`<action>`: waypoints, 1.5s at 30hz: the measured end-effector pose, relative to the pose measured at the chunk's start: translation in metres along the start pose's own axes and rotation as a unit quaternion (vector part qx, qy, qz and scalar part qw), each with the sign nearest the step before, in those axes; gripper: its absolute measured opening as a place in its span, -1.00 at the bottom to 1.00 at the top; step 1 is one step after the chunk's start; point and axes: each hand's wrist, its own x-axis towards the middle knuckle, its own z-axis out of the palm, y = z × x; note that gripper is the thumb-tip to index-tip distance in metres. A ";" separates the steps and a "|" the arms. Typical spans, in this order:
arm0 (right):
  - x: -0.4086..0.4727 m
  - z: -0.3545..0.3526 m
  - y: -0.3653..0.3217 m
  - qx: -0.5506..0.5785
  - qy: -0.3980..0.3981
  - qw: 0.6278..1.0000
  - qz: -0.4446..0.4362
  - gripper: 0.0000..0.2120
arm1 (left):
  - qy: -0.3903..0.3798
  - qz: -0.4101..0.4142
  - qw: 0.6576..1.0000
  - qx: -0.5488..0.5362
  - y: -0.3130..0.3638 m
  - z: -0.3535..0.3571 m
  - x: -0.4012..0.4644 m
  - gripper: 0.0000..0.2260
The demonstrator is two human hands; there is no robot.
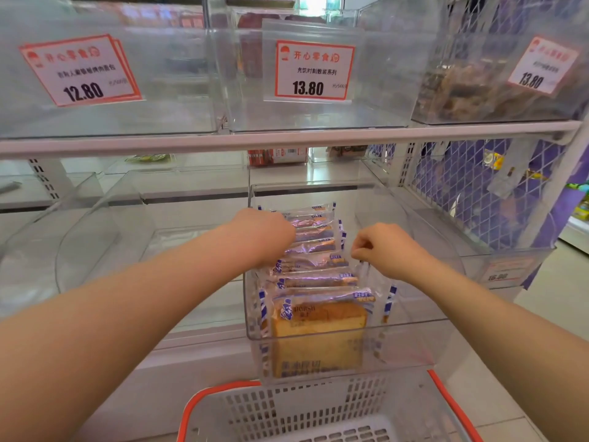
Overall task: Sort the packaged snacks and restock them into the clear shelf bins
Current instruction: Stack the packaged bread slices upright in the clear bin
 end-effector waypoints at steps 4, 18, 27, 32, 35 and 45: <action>0.008 -0.004 0.002 0.093 0.017 0.995 0.005 -0.76 | -0.008 0.015 0.996 -0.087 -0.009 -0.009 0.009 -0.85; 0.035 0.000 0.012 0.134 -0.007 0.991 0.025 -0.92 | -0.069 0.034 0.996 -0.053 -0.019 -0.002 0.023 -0.79; 0.013 -0.002 0.010 0.078 0.112 0.989 0.056 -0.81 | 0.033 -0.008 0.998 -0.055 -0.012 -0.005 0.004 -0.80; -0.060 -0.012 0.005 0.088 0.159 0.974 -0.135 -0.92 | 0.179 0.140 0.950 -0.214 0.006 -0.008 -0.058 -0.86; -0.106 -0.006 0.006 0.029 0.075 0.964 -0.254 -0.88 | 0.192 0.197 0.929 -0.247 0.026 0.004 -0.094 -0.81; -0.120 0.015 0.018 -0.129 0.070 0.979 -0.139 -0.79 | 0.161 0.096 0.972 -0.144 0.045 0.030 -0.111 -0.82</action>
